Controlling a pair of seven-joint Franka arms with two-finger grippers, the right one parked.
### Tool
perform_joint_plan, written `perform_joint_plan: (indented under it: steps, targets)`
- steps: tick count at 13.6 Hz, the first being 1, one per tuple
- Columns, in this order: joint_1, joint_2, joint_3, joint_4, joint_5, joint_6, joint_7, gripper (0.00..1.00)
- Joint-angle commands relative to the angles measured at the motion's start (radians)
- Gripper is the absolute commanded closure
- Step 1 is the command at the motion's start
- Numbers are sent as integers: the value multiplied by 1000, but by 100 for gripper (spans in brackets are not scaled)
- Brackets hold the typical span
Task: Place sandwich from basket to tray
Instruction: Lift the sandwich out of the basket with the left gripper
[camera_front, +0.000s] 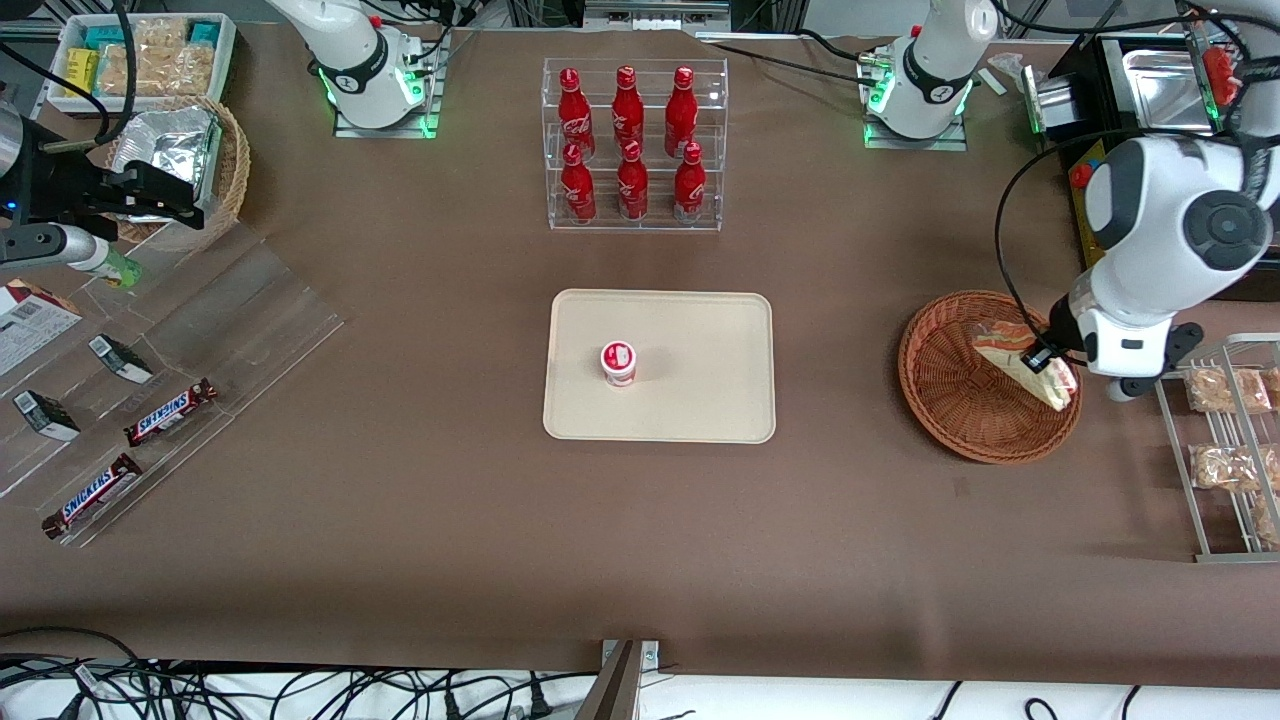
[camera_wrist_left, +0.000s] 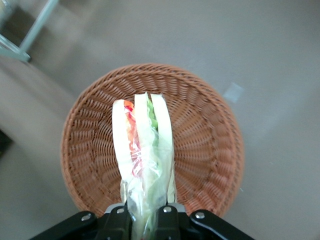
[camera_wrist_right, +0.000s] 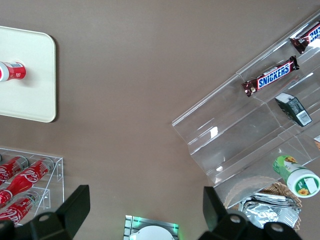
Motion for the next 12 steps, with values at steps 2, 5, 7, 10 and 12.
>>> perform_joint_plan:
  steps: [2, 5, 7, 10, 12]
  targets:
    - [-4, 48, -41, 227, 2, -203, 125, 100]
    - [-10, 51, -83, 304, -38, -272, 360, 100]
    - [-19, 46, -130, 306, -38, -295, 448, 100]
    - [-19, 45, -242, 313, -41, -298, 454, 100]
    - [-22, 52, -316, 309, -43, -307, 367, 100]
